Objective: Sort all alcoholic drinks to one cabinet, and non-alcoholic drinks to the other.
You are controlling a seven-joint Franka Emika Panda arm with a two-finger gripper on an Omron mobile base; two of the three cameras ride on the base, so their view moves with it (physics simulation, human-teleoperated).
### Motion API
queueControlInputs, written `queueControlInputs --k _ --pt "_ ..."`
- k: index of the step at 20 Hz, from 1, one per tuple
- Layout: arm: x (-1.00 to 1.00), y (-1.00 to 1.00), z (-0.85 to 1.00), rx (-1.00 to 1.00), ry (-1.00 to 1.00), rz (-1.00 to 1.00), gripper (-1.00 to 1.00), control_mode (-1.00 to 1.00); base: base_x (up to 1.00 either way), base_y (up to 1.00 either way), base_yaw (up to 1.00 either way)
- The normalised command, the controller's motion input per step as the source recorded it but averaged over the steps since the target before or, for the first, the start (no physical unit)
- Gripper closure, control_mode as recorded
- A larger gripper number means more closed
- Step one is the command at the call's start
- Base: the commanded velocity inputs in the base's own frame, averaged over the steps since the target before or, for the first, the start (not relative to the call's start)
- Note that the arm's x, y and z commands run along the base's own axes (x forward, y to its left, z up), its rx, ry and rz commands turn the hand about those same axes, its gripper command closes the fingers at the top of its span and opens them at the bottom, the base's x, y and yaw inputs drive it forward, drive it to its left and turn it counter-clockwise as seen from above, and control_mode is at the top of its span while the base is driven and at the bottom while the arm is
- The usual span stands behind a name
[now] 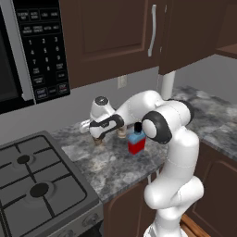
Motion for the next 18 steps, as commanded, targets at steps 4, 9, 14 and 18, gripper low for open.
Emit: queueControlInputs --k 4,9,14,18 --pt "0.02 0.00 -0.04 0.00 0.01 0.00 1.00 -1.00 0.00 0.00 0.00" --pt "0.00 0.00 0.00 0.00 -0.02 0.00 1.00 -1.00 0.00 0.00 0.00" --pt "-0.16 -0.06 0.05 0.03 -0.10 0.00 1.00 -1.00 0.00 0.00 0.00" --pt "-0.40 -0.20 0.16 0.06 -0.12 0.00 1.00 -1.00 0.00 0.00 0.00"
